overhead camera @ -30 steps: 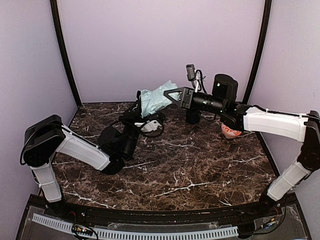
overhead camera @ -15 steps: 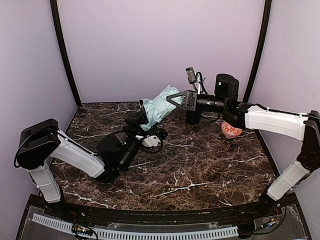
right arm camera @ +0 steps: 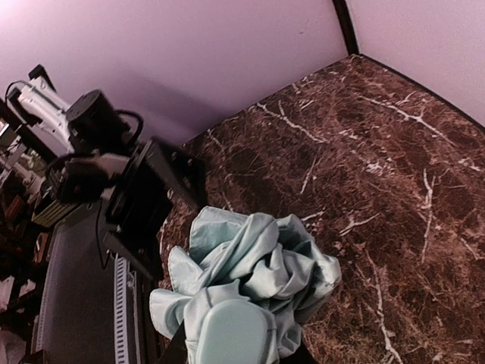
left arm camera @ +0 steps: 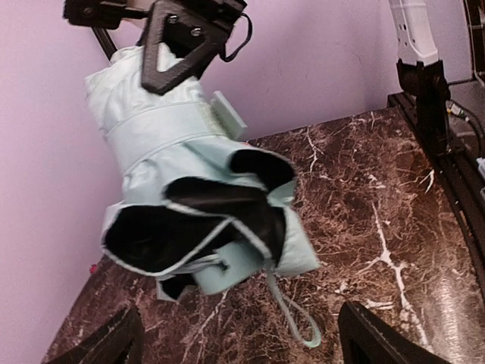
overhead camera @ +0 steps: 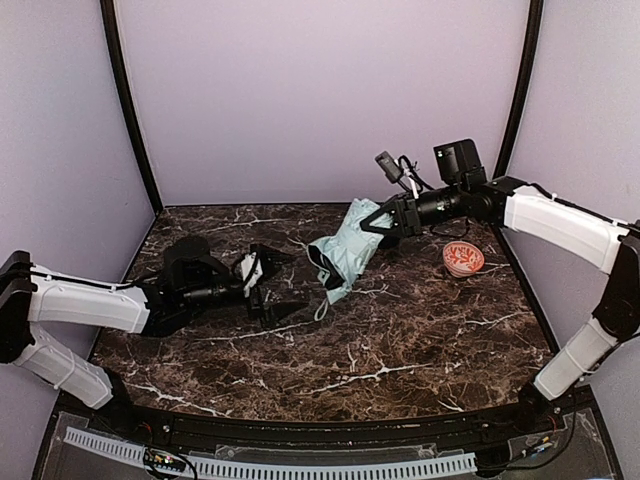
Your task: Put away the umbrella
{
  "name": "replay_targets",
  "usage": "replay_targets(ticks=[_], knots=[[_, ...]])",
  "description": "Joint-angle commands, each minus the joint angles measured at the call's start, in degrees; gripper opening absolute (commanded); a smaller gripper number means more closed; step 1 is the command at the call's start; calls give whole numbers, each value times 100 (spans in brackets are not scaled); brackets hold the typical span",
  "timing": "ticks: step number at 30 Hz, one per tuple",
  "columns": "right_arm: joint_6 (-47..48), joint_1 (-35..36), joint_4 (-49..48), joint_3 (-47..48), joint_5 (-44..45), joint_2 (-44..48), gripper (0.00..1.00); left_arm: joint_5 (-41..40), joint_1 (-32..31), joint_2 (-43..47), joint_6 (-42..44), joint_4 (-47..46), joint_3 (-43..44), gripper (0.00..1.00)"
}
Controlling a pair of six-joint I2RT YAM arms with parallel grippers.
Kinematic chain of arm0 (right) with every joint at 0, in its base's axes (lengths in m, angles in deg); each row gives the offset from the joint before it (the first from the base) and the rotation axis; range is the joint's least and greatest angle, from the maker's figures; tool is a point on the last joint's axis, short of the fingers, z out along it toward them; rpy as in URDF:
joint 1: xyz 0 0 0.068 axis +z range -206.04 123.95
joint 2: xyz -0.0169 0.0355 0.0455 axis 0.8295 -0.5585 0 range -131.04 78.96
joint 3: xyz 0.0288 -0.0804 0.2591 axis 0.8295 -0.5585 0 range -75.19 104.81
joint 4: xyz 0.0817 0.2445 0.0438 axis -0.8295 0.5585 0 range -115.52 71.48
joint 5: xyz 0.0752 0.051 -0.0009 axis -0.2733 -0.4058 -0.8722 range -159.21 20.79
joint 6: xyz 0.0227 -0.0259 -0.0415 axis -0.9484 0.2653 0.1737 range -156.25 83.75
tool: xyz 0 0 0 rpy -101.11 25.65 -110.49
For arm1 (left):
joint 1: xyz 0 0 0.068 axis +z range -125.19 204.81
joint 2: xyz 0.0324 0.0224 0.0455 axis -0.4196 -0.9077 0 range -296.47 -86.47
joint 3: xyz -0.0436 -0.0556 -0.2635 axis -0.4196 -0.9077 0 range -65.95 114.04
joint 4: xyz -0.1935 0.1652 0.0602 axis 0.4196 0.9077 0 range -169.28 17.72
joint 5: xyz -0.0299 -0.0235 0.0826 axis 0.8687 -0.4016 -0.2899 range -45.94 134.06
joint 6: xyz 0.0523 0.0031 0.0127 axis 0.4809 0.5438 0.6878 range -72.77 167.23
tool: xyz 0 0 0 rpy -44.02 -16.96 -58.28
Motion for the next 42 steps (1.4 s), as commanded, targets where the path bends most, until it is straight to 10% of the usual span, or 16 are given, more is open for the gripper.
replay_targets(ticks=[1, 9, 19, 39, 42], knots=[[1262, 164, 1371, 175, -1221, -278, 0, 1760, 523, 109, -1718, 442, 185, 91], [2979, 694, 3125, 929, -1783, -1924, 0, 2954, 758, -1020, -2577, 1574, 1379, 84], [2826, 606, 3412, 2426, -1106, -4315, 18, 1303, 814, -2112, -2801, 2421, 1754, 77], [1106, 313, 1182, 2658, 1105, -3881, 73, 1498, 810, -2695, -2920, 2164, 1696, 74], [998, 293, 864, 2385, 1521, -3424, 95, 1657, 808, -2704, -3009, 2102, 1678, 74]])
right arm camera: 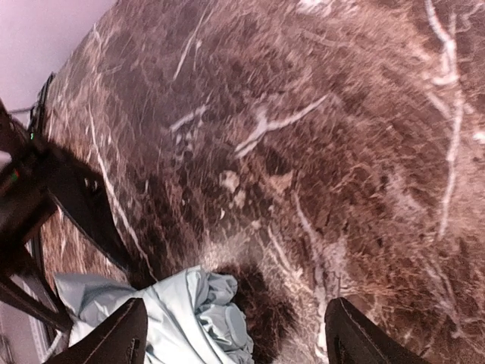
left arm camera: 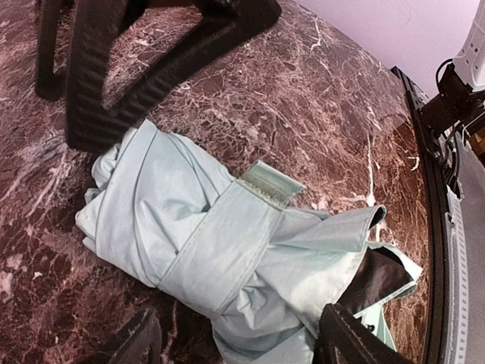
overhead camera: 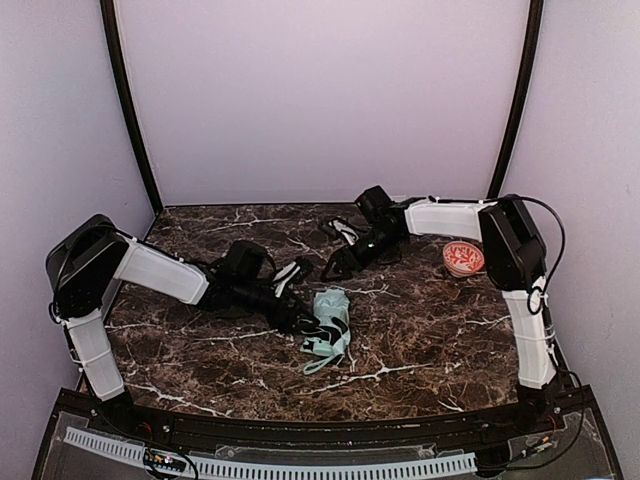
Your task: Put away the umbrella
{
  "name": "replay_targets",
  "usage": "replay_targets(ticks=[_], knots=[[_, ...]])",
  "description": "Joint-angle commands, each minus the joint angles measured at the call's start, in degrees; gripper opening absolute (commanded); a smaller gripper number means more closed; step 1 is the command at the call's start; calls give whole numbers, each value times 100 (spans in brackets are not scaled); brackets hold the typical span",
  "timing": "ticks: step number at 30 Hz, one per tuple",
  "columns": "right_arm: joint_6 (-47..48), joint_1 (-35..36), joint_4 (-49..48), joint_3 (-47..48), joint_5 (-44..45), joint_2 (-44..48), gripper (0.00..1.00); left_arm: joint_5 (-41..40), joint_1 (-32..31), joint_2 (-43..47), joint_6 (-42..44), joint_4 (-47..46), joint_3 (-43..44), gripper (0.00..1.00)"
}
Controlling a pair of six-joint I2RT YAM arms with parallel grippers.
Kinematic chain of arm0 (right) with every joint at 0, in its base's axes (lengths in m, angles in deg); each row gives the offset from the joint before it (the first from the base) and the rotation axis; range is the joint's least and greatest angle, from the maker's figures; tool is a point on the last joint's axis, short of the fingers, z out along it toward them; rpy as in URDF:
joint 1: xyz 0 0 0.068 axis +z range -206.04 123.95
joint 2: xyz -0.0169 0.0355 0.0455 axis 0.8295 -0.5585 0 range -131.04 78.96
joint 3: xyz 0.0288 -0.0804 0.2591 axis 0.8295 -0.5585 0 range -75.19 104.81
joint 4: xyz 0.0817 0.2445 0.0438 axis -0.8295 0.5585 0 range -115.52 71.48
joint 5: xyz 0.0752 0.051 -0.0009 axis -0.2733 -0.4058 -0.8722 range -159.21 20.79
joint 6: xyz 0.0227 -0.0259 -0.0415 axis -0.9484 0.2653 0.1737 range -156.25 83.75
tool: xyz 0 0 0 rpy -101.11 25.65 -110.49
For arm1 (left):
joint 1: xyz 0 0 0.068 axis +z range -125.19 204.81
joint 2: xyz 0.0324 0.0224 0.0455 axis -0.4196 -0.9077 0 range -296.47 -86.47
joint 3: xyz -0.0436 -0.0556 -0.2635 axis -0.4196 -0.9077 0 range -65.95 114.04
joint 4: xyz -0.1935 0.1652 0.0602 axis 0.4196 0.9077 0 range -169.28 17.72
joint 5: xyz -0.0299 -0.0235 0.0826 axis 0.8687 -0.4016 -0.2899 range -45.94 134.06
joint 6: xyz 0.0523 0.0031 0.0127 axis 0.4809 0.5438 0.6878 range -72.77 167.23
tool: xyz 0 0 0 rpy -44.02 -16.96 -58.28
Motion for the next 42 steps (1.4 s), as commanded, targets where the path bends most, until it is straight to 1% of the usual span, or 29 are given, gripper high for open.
replay_targets(ticks=[1, 5, 7, 9, 13, 16, 18, 19, 21, 24, 26, 28, 31, 33, 35, 37, 40, 42], knots=[[-254, -66, -761, -287, 809, 969, 99, 342, -1, 13, -213, -157, -4, 73], [-589, -262, -1336, -1047, 1667, 1973, 99, 581, -90, -17, -325, -183, -5, 63], [-687, -405, -1575, -1518, 2128, 2449, 99, 769, -173, -41, -298, -154, 2, 61], [-710, -552, -1720, -1912, 2493, 2874, 99, 968, -275, -71, -281, -158, 19, 61], [-784, -838, -1781, -2561, 2824, 3560, 99, 1064, -447, -201, -300, -219, 133, 61], [-926, -1037, -1857, -3019, 3036, 4125, 99, 1177, -456, -226, -482, -463, 148, 60], [-1028, -1186, -2100, -3390, 3169, 4550, 100, 1011, -456, -133, -454, -505, 123, 60], [-1094, -1276, -2284, -3722, 3260, 4762, 100, 792, -445, -46, -371, -463, 101, 60], [-1256, -1470, -2657, -4209, 3461, 5170, 100, 379, -323, 226, -286, -492, -41, 63], [-1552, -1854, -3195, -4907, 3716, 5695, 100, -184, 82, 837, -470, -742, -333, 67], [-1789, -2162, -3570, -5373, 3926, 5978, 100, -819, 340, 1219, -391, -550, -433, 71], [-2073, -2590, -4007, -5865, 4118, 6301, 100, -1772, 617, 1517, -283, -235, -428, 77], [-2415, -3264, -4827, -6674, 4222, 6754, 100, -2625, 1310, 1809, -384, 167, -389, 83], [-2354, -3492, -5481, -7270, 4563, 7078, 100, -2976, 1853, 2021, -513, 177, -497, 87], [-2235, -3550, -6089, -7955, 5036, 7336, 99, -3408, 2316, 2195, -594, 83, -651, 90], [-2212, -3558, -6577, -8383, 5458, 7456, 100, -4048, 2626, 2328, -559, -91, -849, 92], [-2612, -3558, -6927, -8720, 6120, 7341, 100, -5225, 2695, 2407, -280, -727, -1251, 97], [-2717, -3553, -7075, -8778, 6344, 7141, 100, -5847, 2705, 2417, -123, -1326, -1575, 99]])
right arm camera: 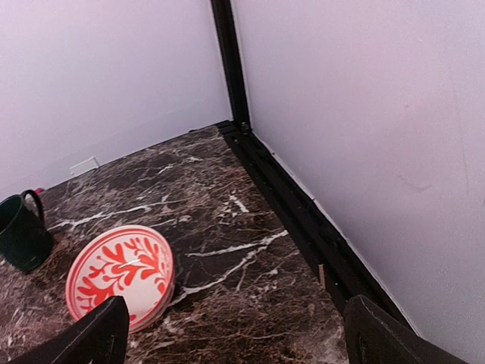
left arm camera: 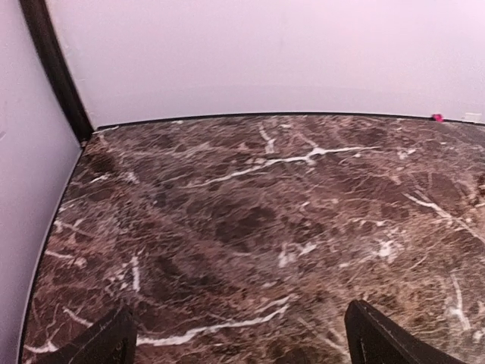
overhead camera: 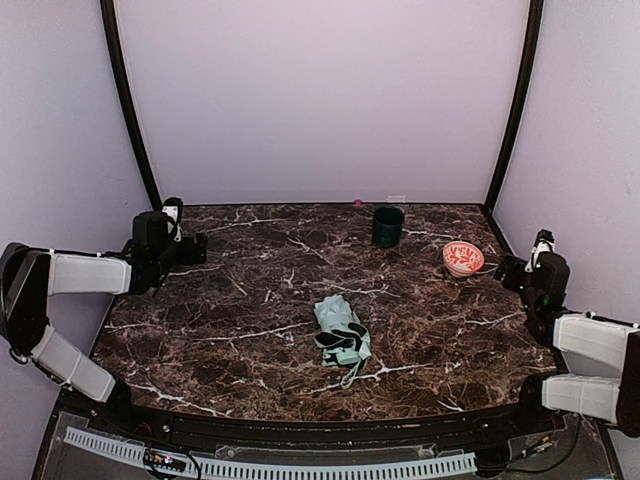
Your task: Put away the umbrella
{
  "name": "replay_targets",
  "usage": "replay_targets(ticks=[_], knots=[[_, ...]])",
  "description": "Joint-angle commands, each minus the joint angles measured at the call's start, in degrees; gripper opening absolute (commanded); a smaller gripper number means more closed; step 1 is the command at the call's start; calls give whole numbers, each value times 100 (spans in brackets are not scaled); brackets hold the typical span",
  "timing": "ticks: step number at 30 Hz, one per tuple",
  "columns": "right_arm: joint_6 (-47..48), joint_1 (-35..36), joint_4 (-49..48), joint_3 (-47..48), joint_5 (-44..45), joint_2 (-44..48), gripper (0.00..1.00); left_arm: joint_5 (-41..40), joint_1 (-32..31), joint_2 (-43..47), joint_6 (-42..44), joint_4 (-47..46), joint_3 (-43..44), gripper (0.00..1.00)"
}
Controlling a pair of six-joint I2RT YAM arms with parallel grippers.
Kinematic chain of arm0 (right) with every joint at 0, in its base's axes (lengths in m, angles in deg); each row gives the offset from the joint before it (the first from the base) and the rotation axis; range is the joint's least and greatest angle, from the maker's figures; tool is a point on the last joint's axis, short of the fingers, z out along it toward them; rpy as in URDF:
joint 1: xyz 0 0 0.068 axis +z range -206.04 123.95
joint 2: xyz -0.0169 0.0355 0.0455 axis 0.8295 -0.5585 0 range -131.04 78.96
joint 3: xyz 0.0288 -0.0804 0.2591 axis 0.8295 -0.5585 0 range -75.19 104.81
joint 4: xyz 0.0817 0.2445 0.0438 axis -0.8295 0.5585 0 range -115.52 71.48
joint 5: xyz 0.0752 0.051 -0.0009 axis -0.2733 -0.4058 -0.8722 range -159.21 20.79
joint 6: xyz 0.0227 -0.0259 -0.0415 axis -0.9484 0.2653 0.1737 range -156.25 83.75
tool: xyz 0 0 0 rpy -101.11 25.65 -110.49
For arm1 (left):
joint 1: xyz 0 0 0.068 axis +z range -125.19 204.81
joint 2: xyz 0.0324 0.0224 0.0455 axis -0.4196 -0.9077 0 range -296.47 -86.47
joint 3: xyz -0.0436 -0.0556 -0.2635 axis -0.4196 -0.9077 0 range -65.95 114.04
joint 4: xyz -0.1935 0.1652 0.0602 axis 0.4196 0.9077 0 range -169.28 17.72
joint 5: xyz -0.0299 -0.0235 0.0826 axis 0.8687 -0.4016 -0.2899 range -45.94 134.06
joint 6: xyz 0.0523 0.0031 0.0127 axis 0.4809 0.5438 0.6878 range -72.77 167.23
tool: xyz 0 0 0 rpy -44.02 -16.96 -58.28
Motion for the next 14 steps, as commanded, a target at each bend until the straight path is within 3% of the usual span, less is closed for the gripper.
replay_targets(ticks=[1, 5, 14], knots=[[-378, -14, -1222, -162, 961, -314, 100, -1879, -30, 168, 415, -1200, -698, 99], [-379, -21, -1545, -227, 1109, -680, 100, -2143, 82, 158, 942, -2483, -1341, 99], [-220, -19, -2259, -587, 933, -791, 100, -2161, 215, 190, 1385, -3070, -1690, 99]])
